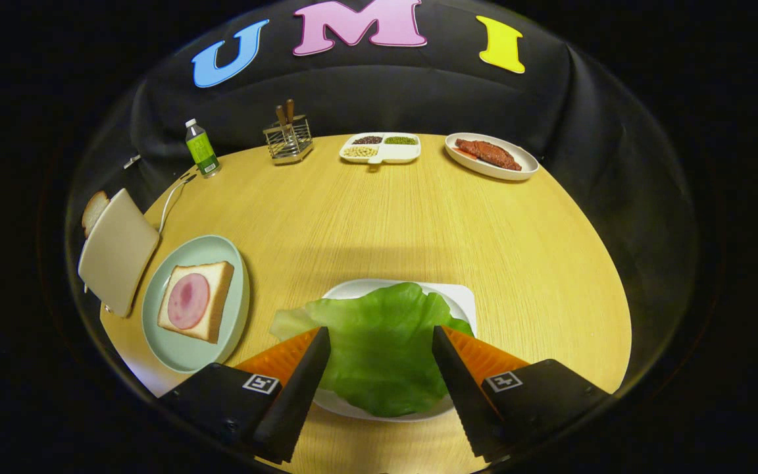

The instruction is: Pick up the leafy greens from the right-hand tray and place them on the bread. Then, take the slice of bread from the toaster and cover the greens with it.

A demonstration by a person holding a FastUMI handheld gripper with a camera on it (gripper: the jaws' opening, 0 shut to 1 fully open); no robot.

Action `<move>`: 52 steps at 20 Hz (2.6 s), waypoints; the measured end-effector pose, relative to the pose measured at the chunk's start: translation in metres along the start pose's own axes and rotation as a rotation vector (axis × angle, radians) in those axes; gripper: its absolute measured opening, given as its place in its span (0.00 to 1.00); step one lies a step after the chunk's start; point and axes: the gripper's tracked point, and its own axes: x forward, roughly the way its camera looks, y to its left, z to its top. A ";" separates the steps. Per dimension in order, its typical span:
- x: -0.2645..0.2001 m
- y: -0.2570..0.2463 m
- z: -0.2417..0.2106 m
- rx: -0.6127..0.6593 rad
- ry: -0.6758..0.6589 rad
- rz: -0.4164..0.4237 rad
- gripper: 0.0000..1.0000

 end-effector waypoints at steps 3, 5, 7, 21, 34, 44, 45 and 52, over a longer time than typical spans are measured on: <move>0.004 0.002 -0.003 -0.007 0.009 0.011 0.98; 0.004 0.003 -0.004 -0.039 0.005 0.005 0.98; 0.004 0.002 -0.005 -0.055 0.003 0.005 0.96; -0.002 0.005 0.000 -0.019 0.008 0.005 0.11; -0.057 0.023 0.070 -0.011 -0.072 0.058 0.05; -0.102 0.103 0.103 -0.055 -0.121 0.181 0.05; -0.103 0.112 0.104 -0.062 -0.120 0.194 0.05; -0.096 0.185 0.100 -0.122 -0.082 0.279 0.06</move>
